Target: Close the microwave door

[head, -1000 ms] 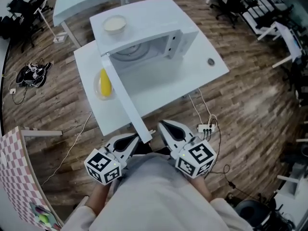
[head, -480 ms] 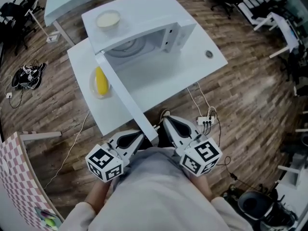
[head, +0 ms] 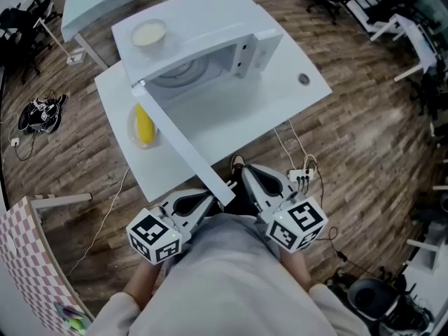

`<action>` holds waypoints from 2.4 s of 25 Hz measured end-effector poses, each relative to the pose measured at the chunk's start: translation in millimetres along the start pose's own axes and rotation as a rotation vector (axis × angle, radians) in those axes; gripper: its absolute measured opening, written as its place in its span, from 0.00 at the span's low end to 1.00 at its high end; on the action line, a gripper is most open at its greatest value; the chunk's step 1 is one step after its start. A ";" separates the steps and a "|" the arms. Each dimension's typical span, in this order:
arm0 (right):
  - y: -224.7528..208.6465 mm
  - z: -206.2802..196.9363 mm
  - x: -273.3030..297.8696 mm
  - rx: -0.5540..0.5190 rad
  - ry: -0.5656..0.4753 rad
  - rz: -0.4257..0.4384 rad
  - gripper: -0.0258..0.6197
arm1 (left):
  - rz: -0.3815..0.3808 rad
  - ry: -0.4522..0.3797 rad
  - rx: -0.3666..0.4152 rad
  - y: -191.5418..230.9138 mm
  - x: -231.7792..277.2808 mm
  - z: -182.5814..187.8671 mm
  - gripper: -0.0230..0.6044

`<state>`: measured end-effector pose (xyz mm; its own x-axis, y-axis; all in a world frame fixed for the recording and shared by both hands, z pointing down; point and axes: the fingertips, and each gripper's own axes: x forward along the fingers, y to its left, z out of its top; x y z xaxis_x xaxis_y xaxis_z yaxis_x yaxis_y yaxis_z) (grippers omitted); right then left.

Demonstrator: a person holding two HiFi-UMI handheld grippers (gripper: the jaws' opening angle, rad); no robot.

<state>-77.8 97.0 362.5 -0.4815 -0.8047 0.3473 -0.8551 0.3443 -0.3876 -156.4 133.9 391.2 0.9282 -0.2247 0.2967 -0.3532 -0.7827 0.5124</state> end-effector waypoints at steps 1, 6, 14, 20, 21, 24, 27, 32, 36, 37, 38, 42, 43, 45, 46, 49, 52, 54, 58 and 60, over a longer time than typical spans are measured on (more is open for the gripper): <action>-2.3 1.2 0.5 0.001 -0.001 0.003 0.07 | 0.000 0.000 -0.002 0.6 2.1 1.3 0.06; -12.6 5.7 4.6 0.012 0.006 0.019 0.07 | 0.003 -0.008 -0.028 4.3 9.9 7.7 0.06; -23.0 7.9 9.1 0.017 0.027 0.028 0.07 | -0.008 -0.018 -0.072 7.8 22.6 12.6 0.06; -30.9 9.5 6.2 0.027 0.027 0.011 0.07 | -0.024 -0.019 -0.091 8.1 28.2 15.1 0.06; -32.5 9.7 6.0 0.031 0.028 0.009 0.07 | -0.028 -0.018 -0.092 8.4 30.0 16.1 0.06; -38.8 10.6 6.1 0.047 0.028 0.004 0.07 | -0.037 -0.011 -0.093 10.1 37.1 19.1 0.06; -45.6 11.5 6.0 0.062 0.025 -0.010 0.07 | -0.042 -0.003 -0.089 10.3 42.6 22.4 0.06; -55.3 13.8 6.5 0.071 0.027 -0.019 0.07 | -0.051 0.004 -0.081 9.7 49.2 27.6 0.06; -61.1 16.8 8.3 0.077 0.030 -0.017 0.07 | -0.053 0.005 -0.090 11.1 55.1 30.4 0.06; -63.0 17.1 8.8 0.079 0.031 -0.017 0.07 | -0.054 0.006 -0.090 11.7 57.1 31.2 0.06; -65.0 17.4 9.4 0.080 0.032 -0.017 0.07 | -0.054 0.006 -0.091 12.5 59.2 32.0 0.06; -73.8 19.4 11.5 0.081 0.035 -0.017 0.07 | -0.058 0.008 -0.095 15.2 67.7 35.5 0.06; -76.3 20.1 12.0 0.082 0.035 -0.017 0.07 | -0.058 0.007 -0.095 15.9 70.1 36.4 0.06; -81.0 21.6 13.2 0.086 0.035 -0.017 0.07 | -0.060 0.008 -0.095 17.1 74.9 38.7 0.06; -83.2 22.4 14.0 0.088 0.036 -0.016 0.07 | -0.061 0.008 -0.096 17.7 77.2 39.9 0.06; -89.2 24.8 16.6 0.092 0.038 -0.011 0.07 | -0.063 0.011 -0.103 19.5 83.2 43.8 0.06; -94.6 27.6 19.2 0.098 0.039 -0.004 0.07 | -0.063 0.012 -0.111 21.2 88.3 47.3 0.06; -98.2 30.4 21.3 0.100 0.038 -0.001 0.07 | -0.064 0.011 -0.118 22.4 91.9 50.1 0.06; -104.2 36.2 26.7 0.099 0.039 0.002 0.07 | -0.066 0.010 -0.124 26.3 97.8 56.1 0.06; -107.2 38.7 29.0 0.100 0.039 0.002 0.07 | -0.068 0.007 -0.123 28.8 100.9 59.1 0.06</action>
<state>7.3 18.0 381.0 -0.4922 -0.7839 0.3785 -0.8315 0.2947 -0.4710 -66.0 54.3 388.3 0.9498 -0.1691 0.2633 -0.3016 -0.7190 0.6261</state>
